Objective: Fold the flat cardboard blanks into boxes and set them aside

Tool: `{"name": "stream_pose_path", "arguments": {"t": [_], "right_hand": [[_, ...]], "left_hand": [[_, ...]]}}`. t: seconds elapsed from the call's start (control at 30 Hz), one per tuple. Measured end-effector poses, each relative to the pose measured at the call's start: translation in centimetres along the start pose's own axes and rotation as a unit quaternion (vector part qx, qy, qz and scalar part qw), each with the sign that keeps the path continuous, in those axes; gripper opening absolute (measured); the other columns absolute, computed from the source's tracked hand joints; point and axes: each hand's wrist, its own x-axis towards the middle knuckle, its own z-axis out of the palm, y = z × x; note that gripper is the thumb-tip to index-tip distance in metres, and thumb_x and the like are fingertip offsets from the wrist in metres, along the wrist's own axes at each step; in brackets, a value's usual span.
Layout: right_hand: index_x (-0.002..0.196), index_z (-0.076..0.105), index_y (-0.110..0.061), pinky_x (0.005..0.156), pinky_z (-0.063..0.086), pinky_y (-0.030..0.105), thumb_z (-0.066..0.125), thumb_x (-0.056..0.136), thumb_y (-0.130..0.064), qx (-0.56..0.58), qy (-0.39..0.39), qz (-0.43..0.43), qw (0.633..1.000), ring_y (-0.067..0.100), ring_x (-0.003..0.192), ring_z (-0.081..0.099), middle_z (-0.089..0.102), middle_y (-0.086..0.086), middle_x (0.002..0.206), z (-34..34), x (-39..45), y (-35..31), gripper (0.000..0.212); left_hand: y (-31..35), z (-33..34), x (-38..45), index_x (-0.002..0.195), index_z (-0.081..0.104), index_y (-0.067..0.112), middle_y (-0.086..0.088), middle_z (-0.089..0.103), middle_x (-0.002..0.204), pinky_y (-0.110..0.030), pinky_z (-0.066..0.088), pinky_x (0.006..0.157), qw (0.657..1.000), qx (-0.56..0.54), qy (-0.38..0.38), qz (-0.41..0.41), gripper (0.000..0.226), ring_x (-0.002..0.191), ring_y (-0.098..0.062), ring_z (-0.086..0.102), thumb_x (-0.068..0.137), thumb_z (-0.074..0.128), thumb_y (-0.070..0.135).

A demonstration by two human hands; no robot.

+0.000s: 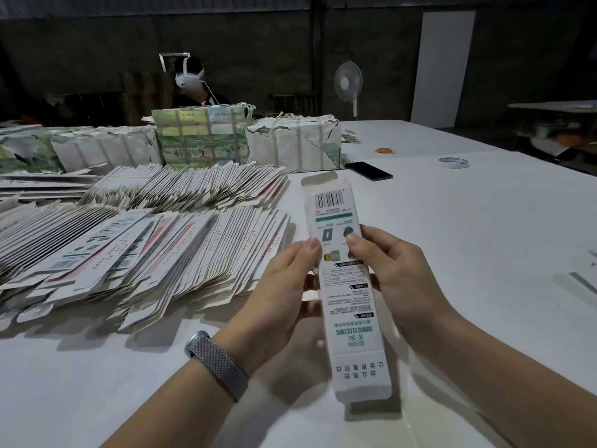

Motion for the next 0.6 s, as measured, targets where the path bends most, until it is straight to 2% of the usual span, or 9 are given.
{"name": "stream_pose_path", "arguments": {"t": [0.07,0.13,0.23,0.3,0.37,0.5,0.53,0.6], "right_hand": [[0.113,0.073,-0.019,0.070,0.061,0.033,0.058,0.099,-0.020,-0.009,0.012,0.006,1.000,0.026,0.090,0.075,0.077,0.005,0.101,-0.3,0.2,0.1,0.020],[0.114,0.072,-0.017,0.069,0.061,0.032,0.059,0.098,-0.019,-0.005,0.011,0.020,1.000,0.027,0.090,0.075,0.077,0.007,0.101,-0.4,0.2,0.3,0.020],[0.116,0.070,-0.016,0.069,0.061,0.035,0.061,0.097,-0.017,0.007,0.013,0.033,0.999,0.027,0.089,0.075,0.077,0.009,0.101,-0.4,0.3,0.4,0.021],[0.114,0.071,-0.017,0.073,0.063,0.042,0.062,0.096,-0.018,0.004,0.012,0.031,0.999,0.029,0.089,0.075,0.076,0.010,0.101,-0.5,0.3,0.3,0.020],[0.111,0.073,-0.019,0.076,0.061,0.046,0.061,0.096,-0.016,0.000,0.005,0.027,1.000,0.030,0.089,0.074,0.076,0.010,0.101,-0.6,0.3,0.2,0.019],[0.110,0.075,-0.016,0.071,0.061,0.037,0.058,0.097,-0.011,0.023,-0.023,0.031,0.999,0.029,0.088,0.075,0.077,0.012,0.102,-0.4,0.0,0.3,0.022],[0.109,0.075,-0.016,0.072,0.061,0.037,0.058,0.097,-0.011,0.024,-0.025,0.034,0.999,0.030,0.089,0.075,0.076,0.012,0.103,-0.4,-0.1,0.3,0.022],[0.109,0.075,-0.019,0.078,0.061,0.047,0.061,0.096,-0.015,0.011,-0.020,0.033,0.999,0.030,0.090,0.074,0.076,0.013,0.103,-0.4,0.0,0.3,0.020]], "left_hand": [[-0.1,-0.1,0.0,0.115,0.071,0.021,-0.004,0.077,0.098,-0.035,0.061,0.070,1.000,0.010,-0.012,0.005,0.043,0.089,-0.019,0.072,0.092,0.050,0.051],[-0.2,-0.3,0.1,0.118,0.068,0.018,-0.005,0.077,0.098,-0.034,0.062,0.072,1.000,0.016,-0.023,0.012,0.039,0.089,-0.020,0.072,0.099,0.049,0.047],[-0.2,-0.4,0.0,0.118,0.064,0.017,-0.003,0.076,0.093,-0.032,0.060,0.067,0.999,0.017,-0.018,0.026,0.040,0.084,-0.018,0.072,0.094,0.053,0.046],[-0.1,-0.4,0.0,0.125,0.056,0.022,-0.004,0.073,0.093,-0.030,0.058,0.061,0.999,0.002,-0.013,0.046,0.044,0.079,-0.016,0.071,0.088,0.059,0.044],[0.0,-0.5,0.1,0.135,0.047,0.031,-0.012,0.070,0.103,-0.030,0.057,0.057,0.998,-0.027,-0.007,0.054,0.051,0.080,-0.016,0.070,0.088,0.064,0.036],[0.1,-1.1,0.2,0.143,0.041,0.042,-0.004,0.072,0.112,-0.026,0.055,0.054,0.995,-0.050,-0.024,0.077,0.055,0.086,-0.016,0.072,0.100,0.058,0.012],[0.2,-1.1,0.2,0.145,0.041,0.042,-0.003,0.073,0.112,-0.028,0.056,0.055,0.995,-0.049,-0.030,0.077,0.056,0.088,-0.017,0.072,0.101,0.057,0.012],[0.3,-1.1,0.1,0.146,0.041,0.045,-0.005,0.072,0.113,-0.036,0.060,0.061,0.996,-0.044,-0.036,0.072,0.059,0.091,-0.020,0.072,0.097,0.059,0.018]]}}
